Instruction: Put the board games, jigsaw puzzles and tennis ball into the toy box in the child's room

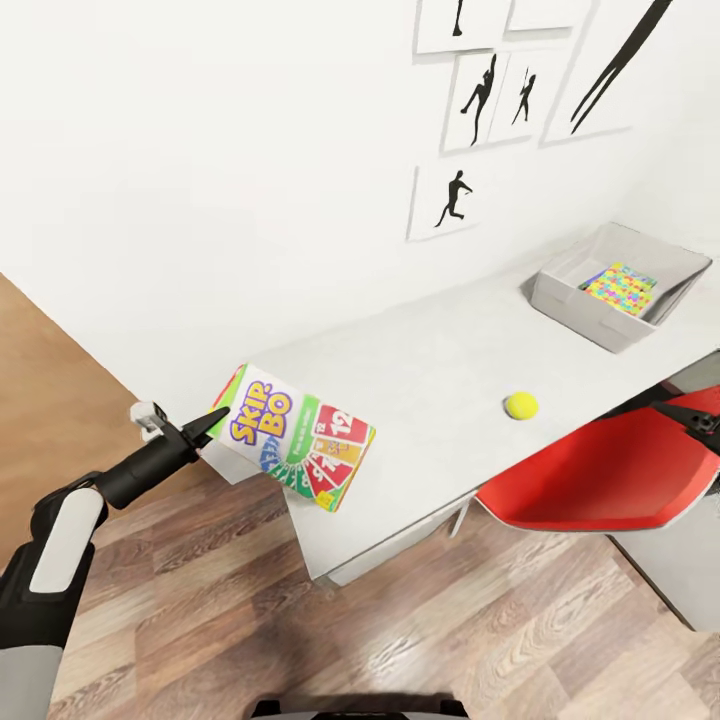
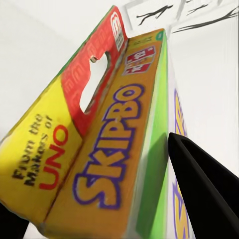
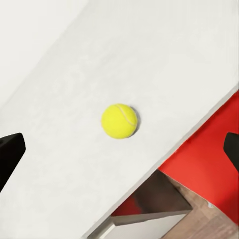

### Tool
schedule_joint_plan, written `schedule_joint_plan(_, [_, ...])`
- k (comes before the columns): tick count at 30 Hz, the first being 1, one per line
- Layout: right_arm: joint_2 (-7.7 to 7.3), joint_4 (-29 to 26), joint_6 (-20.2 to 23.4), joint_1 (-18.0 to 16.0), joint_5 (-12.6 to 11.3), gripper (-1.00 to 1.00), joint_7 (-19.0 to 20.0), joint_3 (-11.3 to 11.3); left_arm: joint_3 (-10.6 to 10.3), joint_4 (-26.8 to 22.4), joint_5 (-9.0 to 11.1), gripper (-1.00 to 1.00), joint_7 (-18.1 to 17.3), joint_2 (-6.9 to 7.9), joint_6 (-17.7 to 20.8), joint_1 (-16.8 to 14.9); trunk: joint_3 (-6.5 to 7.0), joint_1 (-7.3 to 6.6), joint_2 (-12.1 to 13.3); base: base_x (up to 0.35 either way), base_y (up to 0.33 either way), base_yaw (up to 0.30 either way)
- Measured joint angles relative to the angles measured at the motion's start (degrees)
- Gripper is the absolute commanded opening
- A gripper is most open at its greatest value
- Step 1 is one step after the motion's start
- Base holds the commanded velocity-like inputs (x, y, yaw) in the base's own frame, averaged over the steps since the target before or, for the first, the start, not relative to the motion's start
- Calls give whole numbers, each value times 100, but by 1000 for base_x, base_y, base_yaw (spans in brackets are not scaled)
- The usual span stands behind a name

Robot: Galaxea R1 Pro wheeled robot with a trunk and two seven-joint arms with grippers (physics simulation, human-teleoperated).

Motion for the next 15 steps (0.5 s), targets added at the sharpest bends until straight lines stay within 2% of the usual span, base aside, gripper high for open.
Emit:
schedule_joint_plan(9, [-2, -6, 0, 2, -5, 100, 61, -11, -51, -270, -19, -100, 6, -47, -8, 40, 70, 0, 0, -36, 0, -140])
schedule_joint_plan(14, [-9, -6, 2, 7, -6, 100, 526, -4, -367, -490, -33, -100, 50, -91, -3, 50, 111, 0, 0, -9, 0, -134])
schedule_joint_plan(15, [-9, -6, 2, 7, -2, 100, 530, -4, -368, -491, -35, -100, 50, -91, -11, 50, 119, 0, 0, -5, 0, -132])
